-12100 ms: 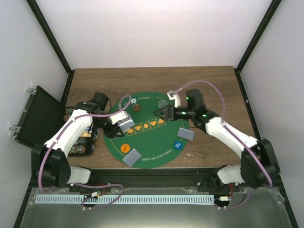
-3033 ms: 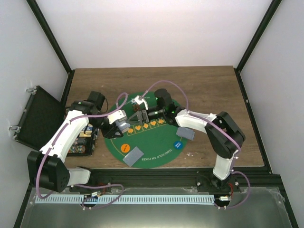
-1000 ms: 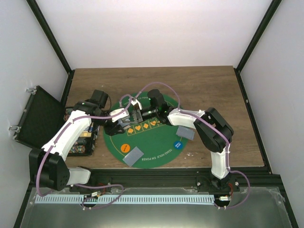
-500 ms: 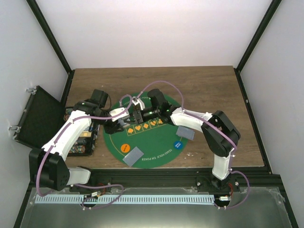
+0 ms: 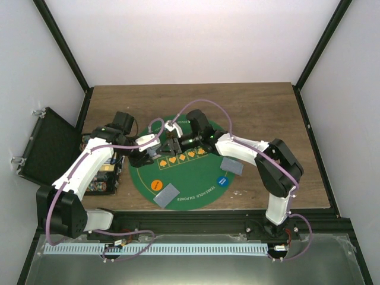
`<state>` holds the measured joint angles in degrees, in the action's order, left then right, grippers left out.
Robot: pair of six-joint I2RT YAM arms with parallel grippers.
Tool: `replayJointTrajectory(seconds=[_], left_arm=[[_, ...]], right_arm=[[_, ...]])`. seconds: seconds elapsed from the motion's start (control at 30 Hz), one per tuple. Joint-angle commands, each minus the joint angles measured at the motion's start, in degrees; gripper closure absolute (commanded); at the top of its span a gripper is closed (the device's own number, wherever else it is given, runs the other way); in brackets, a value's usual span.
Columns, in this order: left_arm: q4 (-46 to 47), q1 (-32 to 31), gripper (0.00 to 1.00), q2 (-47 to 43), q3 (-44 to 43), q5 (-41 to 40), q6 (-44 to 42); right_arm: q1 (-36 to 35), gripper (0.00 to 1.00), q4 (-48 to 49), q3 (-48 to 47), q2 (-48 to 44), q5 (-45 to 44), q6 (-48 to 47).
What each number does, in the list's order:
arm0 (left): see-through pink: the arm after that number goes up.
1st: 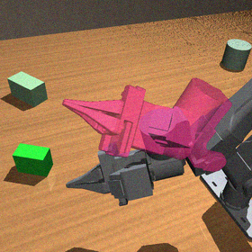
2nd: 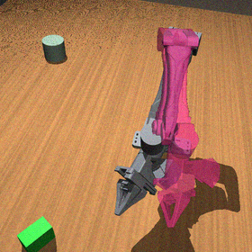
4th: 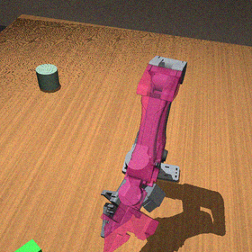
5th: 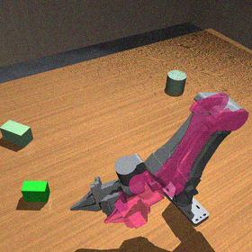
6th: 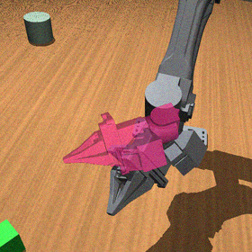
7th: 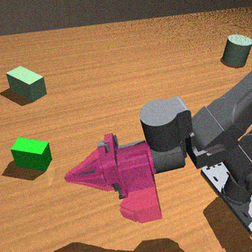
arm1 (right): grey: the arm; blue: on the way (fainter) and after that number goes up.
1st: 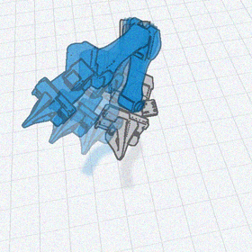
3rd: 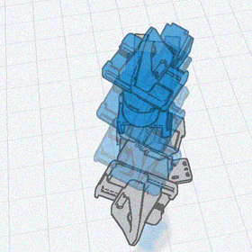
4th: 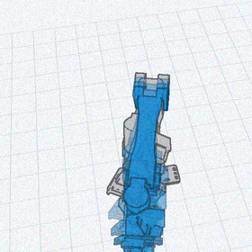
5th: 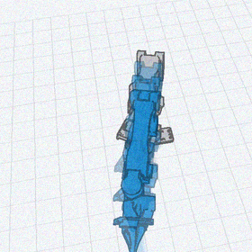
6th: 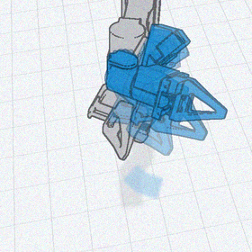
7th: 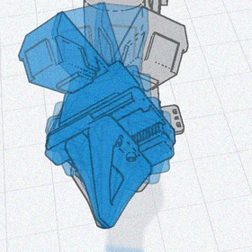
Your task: Distribute texas hold em gaming equipment
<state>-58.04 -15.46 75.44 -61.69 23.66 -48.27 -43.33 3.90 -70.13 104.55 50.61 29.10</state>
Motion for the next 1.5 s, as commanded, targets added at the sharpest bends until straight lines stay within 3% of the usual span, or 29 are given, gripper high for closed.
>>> replayJointTrajectory(seconds=[0.0,0.13,0.47,0.8,1.1,1.33,1.47], left_arm=[[-0.8,0.3,0.5,-1.0,0.2,2.6,-0.7],[-1.2,0.2,0.5,-1.1,-0.3,3.9,-0.2],[-2.6,0.3,0.5,-1.0,-1.4,8.1,-0.1],[-2.9,0.6,0.51,-1.0,-1.3,6.9,-0.1],[-2.0,1.0,0.51,-0.6,-0.9,5.7,0.5],[-1.3,1.7,0.51,-0.4,-0.3,5.4,0.7],[-1.2,1.8,0.51,-0.3,-0.2,5.4,0.8]], right_arm=[[0.0,0.45,4.4,-2.1,-1.1,7.6,-3.0],[0.0,0.37,5.0,-5.8,3.3,7.8,-1.5],[0.0,0.34,11.9,-5.8,7.0,3.7,2.4],[1.4,0.59,5.5,0.8,0.4,-8.3,-0.8],[1.3,0.65,2.9,-0.2,-1.1,-6.3,-2.6],[1.1,0.58,0.7,-1.1,-2.5,-5.6,-4.0],[1.0,0.69,0.6,-1.3,-3.2,-6.0,-4.1]])
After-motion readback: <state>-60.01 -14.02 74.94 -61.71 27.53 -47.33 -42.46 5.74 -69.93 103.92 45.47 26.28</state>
